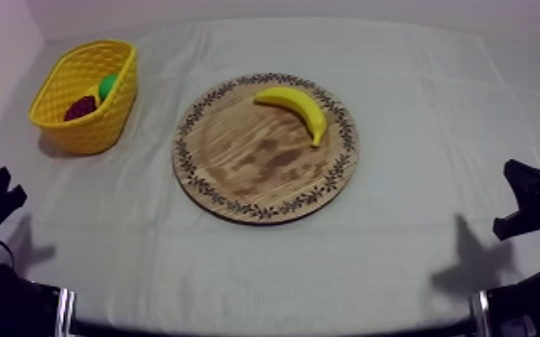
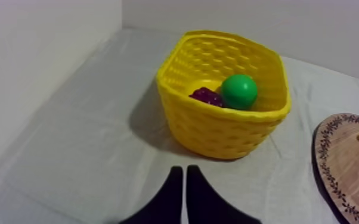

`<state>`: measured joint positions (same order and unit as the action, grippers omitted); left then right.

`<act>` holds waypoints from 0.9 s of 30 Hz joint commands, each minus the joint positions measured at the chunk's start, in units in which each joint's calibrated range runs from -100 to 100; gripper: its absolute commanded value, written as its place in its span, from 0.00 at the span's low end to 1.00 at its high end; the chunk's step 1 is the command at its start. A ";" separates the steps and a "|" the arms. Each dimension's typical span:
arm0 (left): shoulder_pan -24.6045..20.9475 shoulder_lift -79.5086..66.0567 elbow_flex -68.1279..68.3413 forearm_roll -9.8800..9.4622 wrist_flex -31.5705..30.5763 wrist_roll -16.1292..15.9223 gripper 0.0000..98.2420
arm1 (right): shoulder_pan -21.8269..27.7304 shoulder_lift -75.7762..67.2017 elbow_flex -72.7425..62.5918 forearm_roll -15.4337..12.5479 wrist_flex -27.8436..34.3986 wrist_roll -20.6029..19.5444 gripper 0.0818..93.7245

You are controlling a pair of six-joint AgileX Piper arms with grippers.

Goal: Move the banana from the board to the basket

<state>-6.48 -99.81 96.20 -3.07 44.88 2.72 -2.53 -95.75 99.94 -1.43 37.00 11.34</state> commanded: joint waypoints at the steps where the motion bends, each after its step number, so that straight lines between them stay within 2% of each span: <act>1: -1.95 -0.10 3.80 0.84 -12.14 -7.67 0.00 | 0.00 0.00 -0.05 -0.01 0.01 0.01 0.00; 19: -1.51 -0.06 3.24 0.74 -11.78 -6.52 0.00 | 0.00 0.00 -0.05 -0.01 0.01 0.01 0.00; 27: -0.05 1.78 0.23 -1.70 -12.05 -3.96 0.00 | 0.00 0.00 -0.05 -0.01 0.01 0.01 0.00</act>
<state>-6.62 -98.64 97.24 -4.76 32.93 -1.61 -2.53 -95.75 99.94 -1.43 37.00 11.34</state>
